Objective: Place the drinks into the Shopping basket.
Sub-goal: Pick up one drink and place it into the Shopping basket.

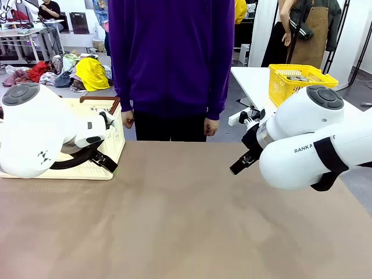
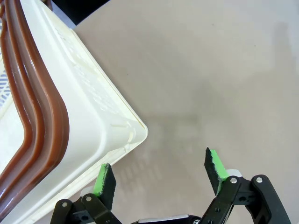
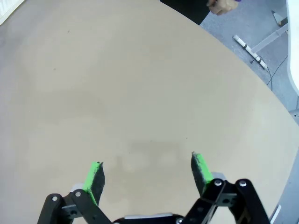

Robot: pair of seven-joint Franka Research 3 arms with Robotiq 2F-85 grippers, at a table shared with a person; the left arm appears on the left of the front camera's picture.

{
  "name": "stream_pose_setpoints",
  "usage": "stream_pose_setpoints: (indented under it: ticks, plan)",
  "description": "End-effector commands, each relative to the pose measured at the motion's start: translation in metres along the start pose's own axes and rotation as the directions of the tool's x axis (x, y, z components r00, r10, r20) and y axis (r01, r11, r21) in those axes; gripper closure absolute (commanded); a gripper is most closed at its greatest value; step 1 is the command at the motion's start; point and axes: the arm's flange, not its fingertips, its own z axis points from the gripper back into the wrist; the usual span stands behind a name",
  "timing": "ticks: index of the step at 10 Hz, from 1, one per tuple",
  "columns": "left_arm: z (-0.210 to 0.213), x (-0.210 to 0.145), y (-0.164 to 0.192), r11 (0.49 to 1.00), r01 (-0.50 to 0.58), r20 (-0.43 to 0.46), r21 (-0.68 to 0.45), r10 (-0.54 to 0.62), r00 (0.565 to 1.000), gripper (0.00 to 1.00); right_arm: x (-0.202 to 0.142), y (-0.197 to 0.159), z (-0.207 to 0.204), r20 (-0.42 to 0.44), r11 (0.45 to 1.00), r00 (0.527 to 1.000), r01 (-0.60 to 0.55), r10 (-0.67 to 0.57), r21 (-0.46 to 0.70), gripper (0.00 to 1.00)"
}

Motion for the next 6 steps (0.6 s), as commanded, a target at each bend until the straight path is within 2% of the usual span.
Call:
stream_pose_setpoints:
  ticks: [1, 6]
  plan:
    - [0.0005, 0.0005, 0.0004, 1.0, -0.001, 0.003, 0.001, 0.001, 1.0, 0.0, 0.0, -0.0001, 0.0001, 0.001, 1.0, 1.0, 0.001, -0.001, 0.0, 0.0]
    - [0.0005, 0.0005, 0.0004, 1.0, -0.001, 0.003, 0.001, 0.001, 1.0, 0.0, 0.0, -0.0001, 0.0001, 0.001, 1.0, 1.0, 0.001, -0.001, 0.0, 0.0]
